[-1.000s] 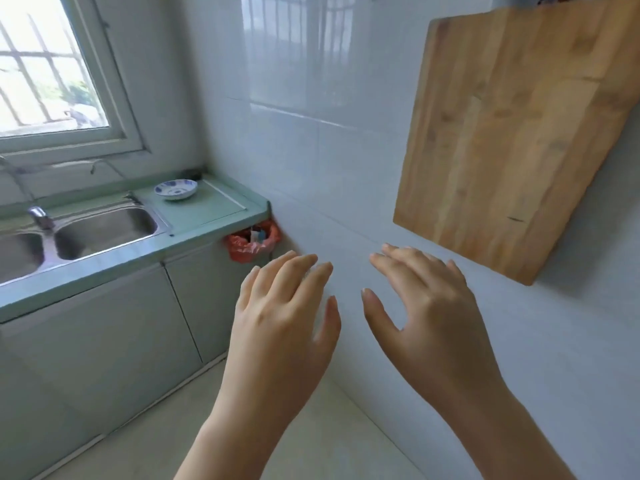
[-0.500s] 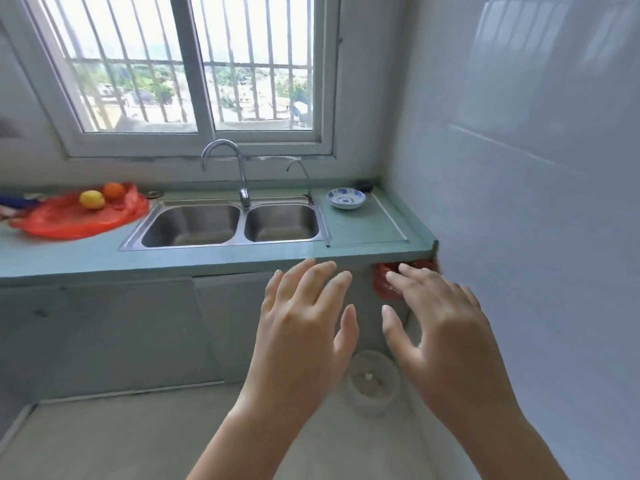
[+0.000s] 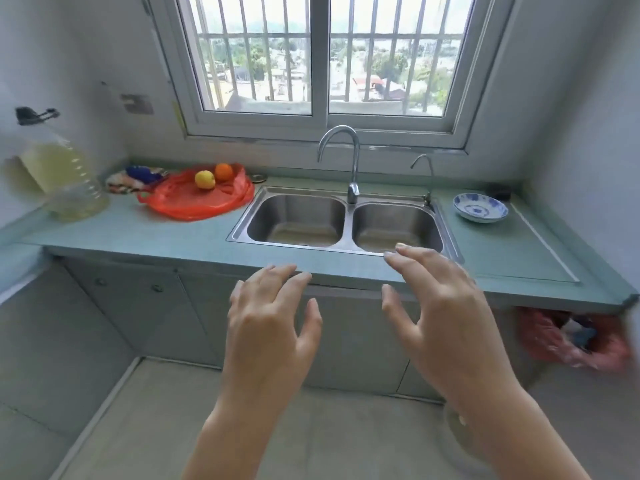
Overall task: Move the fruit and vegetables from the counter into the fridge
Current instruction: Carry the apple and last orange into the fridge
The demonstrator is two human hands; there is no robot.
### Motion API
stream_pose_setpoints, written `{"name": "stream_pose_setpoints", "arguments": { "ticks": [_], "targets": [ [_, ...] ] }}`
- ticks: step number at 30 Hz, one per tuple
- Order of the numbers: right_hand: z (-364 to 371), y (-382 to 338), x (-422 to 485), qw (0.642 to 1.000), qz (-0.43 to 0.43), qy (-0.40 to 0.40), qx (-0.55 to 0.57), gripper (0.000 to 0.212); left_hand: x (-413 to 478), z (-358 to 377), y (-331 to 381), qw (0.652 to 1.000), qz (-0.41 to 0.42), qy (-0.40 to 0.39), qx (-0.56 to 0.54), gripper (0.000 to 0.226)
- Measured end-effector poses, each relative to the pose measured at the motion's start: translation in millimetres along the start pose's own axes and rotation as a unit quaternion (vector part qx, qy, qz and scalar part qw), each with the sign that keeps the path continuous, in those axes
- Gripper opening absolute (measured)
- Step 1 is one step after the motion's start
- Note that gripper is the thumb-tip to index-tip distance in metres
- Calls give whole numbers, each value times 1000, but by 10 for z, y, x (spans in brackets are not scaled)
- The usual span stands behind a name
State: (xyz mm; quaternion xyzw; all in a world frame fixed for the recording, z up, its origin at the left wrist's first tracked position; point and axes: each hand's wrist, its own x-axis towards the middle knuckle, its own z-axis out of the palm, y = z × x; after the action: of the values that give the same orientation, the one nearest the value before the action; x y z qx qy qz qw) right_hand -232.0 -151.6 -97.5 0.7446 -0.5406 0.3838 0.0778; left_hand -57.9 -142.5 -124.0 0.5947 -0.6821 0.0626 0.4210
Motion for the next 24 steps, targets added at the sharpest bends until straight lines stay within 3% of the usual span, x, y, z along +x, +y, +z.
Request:
{"name": "stream_pose_setpoints", "arguments": {
  "ticks": [9, 18, 24],
  "targets": [
    [1372, -917, 1176, 993, -77, 14, 87, 36, 861, -390, -1638, 993, -92, 60, 42, 41],
    [2612, -985, 2128, 990, -77, -28, 116, 40, 1543, 155, -2508, 993, -99, 19, 63, 41],
    [3414, -819, 3002, 988, -70, -57, 129, 43, 2485, 511, -3099, 990, -100, -36, 88, 43]
  ]
}}
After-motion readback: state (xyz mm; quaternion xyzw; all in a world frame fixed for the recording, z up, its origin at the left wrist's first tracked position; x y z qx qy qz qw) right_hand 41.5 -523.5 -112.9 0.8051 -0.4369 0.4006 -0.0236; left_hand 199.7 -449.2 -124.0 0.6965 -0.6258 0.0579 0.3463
